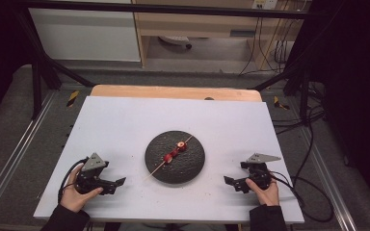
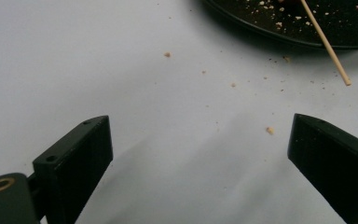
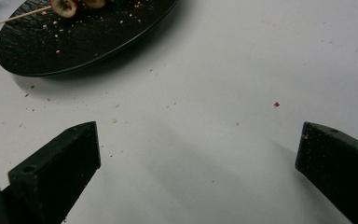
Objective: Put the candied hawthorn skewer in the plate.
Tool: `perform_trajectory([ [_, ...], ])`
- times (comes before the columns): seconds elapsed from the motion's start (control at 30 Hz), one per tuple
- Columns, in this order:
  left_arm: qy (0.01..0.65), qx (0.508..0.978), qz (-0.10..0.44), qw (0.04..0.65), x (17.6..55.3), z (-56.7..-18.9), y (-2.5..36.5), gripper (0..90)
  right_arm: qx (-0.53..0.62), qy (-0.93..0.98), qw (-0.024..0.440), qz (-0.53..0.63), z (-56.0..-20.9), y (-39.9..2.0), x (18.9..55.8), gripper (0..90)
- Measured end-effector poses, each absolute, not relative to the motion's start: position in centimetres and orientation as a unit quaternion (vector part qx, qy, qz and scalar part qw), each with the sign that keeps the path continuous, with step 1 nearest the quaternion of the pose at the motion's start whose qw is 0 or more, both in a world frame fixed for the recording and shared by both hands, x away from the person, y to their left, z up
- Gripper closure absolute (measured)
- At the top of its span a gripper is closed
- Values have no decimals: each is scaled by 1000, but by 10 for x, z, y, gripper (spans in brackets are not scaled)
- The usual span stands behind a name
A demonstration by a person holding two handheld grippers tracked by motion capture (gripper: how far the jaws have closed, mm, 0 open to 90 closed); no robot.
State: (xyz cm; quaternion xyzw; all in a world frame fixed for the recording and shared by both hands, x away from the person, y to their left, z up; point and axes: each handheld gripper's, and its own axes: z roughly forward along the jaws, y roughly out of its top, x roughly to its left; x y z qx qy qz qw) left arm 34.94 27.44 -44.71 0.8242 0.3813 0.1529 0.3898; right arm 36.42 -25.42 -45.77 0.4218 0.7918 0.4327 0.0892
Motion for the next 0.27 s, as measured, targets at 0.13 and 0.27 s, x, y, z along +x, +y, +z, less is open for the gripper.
perform_trajectory([
  [0.13, 383, 823, 157, 389, 349, -448, 278, 61, 418, 794, 86, 433, -458, -254, 364, 6],
  [0.27, 383, 825, 156, 386, 349, -449, 279, 58, 415, 798, 84, 428, -458, -254, 363, 6],
])
